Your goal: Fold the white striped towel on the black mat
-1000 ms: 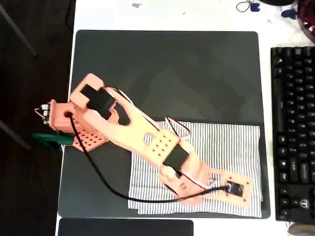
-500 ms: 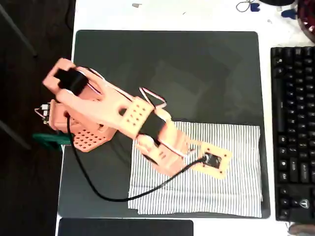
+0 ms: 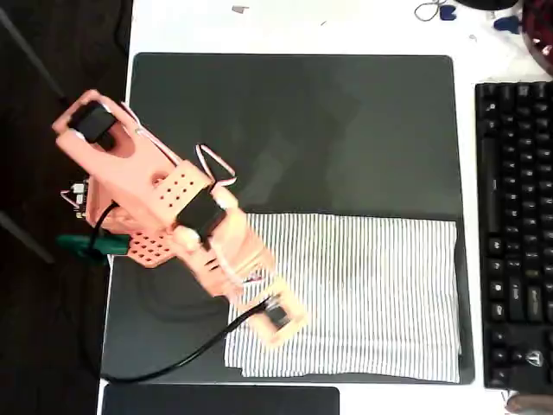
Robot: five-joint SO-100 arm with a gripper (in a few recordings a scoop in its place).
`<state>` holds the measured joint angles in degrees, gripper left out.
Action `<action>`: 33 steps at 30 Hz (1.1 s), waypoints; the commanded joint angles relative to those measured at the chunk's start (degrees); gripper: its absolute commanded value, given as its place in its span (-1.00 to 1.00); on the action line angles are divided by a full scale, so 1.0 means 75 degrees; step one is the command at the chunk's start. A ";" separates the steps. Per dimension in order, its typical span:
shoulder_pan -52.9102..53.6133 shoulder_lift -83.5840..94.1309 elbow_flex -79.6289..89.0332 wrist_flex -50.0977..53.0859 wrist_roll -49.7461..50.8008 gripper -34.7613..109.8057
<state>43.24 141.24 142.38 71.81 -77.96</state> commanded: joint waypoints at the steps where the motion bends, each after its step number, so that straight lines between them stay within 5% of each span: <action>1: 0.0516 -0.0023 0.0176 -0.0316 0.0551 -0.28; 18: 0.0387 -0.1242 0.2238 -0.3621 0.1746 -0.26; 23: 0.0246 -0.2004 0.2086 -0.4125 0.2086 -0.49; 28: -0.0012 -0.2344 0.1688 -0.3715 0.2391 -0.52; 33: -0.0105 -0.1488 0.0715 -0.1758 0.2496 -0.52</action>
<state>42.89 127.71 151.26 52.91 -59.50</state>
